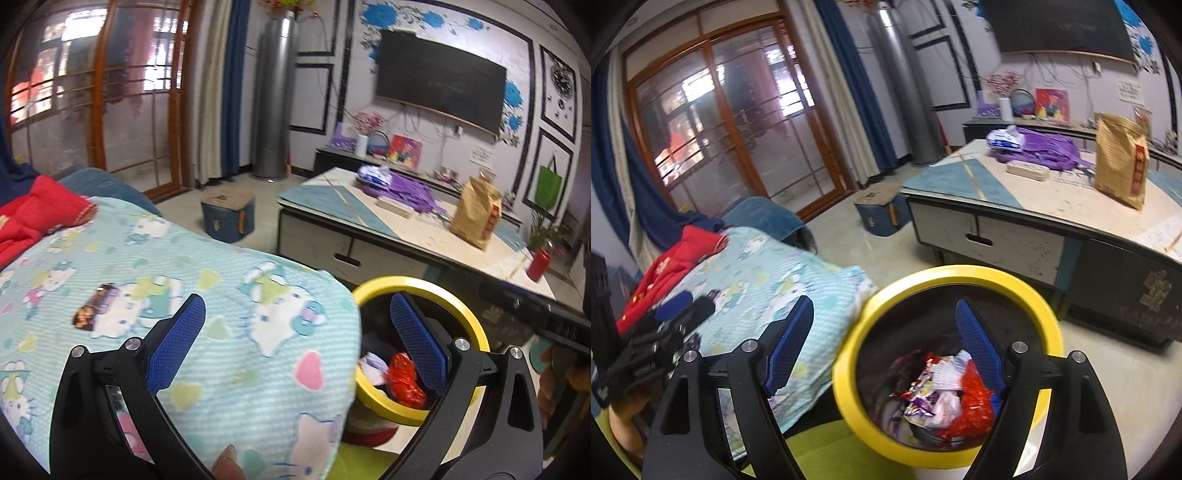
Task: Collect trash
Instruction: 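Move both tools back to the last two wrappers on the bed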
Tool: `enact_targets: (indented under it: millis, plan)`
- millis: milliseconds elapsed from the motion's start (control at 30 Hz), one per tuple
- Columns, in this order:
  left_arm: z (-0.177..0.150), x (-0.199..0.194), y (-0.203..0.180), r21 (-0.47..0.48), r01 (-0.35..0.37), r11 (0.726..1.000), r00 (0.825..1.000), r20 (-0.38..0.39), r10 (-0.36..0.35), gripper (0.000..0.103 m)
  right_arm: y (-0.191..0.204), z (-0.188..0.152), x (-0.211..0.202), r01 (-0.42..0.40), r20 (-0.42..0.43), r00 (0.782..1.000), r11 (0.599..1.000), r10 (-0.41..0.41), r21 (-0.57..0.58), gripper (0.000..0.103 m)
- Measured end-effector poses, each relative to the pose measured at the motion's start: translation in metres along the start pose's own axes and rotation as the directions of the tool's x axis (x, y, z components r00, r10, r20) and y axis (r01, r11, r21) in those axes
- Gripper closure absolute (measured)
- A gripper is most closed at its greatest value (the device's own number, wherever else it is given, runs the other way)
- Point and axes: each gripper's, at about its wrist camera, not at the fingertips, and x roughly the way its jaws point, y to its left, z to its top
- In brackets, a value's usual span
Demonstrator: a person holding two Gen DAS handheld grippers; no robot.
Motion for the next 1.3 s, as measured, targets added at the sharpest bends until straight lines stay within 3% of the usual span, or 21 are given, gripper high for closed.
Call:
enact_targets:
  millis: [467,767,1067,1300]
  plan:
    - [0.009,-0.029,0.070,-0.123,-0.114,0.986,0.992,0.038,0.119,0.011,0.071,-0.009,0.013,-0.108,-0.052,0.993,0.982,0.101,-0.153,0.023]
    - [0.008,-0.044,0.110,-0.148,-0.210,0.966,0.976,0.031,0.216,0.011,0.121,-0.014,0.029,-0.197,-0.106,0.978,0.955,0.177,-0.220,0.023]
    - [0.000,-0.057,0.167,-0.246,-0.268,0.932,0.963,-0.027,0.269,0.011,0.174,-0.023,0.052,-0.292,-0.190,0.950,0.919,0.247,-0.264,0.023]
    - [-0.004,-0.062,0.203,-0.309,-0.273,0.911,0.962,-0.065,0.266,0.011,0.216,-0.036,0.078,-0.383,-0.290,0.908,0.882,0.303,-0.276,0.024]
